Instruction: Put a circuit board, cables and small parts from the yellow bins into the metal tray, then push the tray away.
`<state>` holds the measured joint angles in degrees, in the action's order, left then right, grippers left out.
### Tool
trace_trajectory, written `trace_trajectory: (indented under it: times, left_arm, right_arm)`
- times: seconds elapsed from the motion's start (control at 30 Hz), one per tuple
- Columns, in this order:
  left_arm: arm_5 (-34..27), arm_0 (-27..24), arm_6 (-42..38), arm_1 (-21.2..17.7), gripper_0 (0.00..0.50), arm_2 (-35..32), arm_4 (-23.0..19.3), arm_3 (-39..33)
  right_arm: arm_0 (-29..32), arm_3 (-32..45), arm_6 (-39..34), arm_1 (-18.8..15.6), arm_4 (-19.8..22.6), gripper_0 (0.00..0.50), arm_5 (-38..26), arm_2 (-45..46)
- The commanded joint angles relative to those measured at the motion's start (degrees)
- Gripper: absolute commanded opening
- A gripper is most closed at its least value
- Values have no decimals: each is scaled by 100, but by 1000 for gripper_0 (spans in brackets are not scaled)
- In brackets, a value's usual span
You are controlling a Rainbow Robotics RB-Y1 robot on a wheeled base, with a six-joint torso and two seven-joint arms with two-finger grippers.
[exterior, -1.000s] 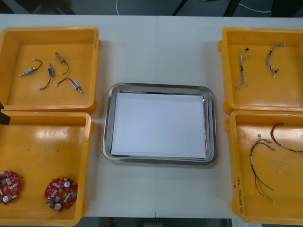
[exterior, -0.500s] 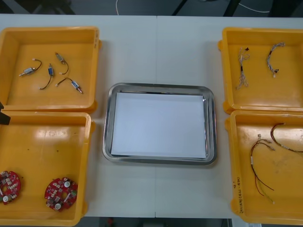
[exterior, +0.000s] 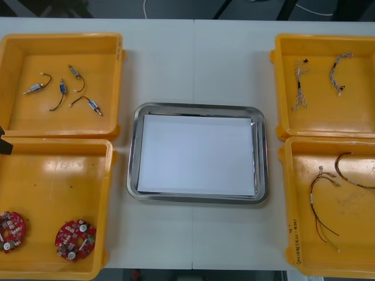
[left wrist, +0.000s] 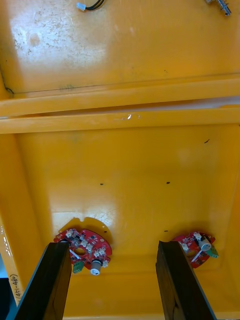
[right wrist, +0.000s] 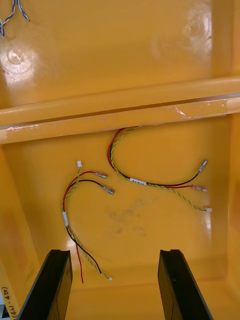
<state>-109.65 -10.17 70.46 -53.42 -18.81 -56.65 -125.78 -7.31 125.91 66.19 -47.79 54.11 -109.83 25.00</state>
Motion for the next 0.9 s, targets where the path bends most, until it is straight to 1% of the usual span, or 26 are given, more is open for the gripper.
trace_trajectory:
  times: [0.03,0.9]
  left_arm:
    - [-35,86,451,42,500,-176,40,-140]
    - [-35,86,451,42,500,-176,40,-140]
  right_arm:
    - [72,21,8,42,38,500,-17,180]
    - [72,21,8,42,38,500,-17,180]
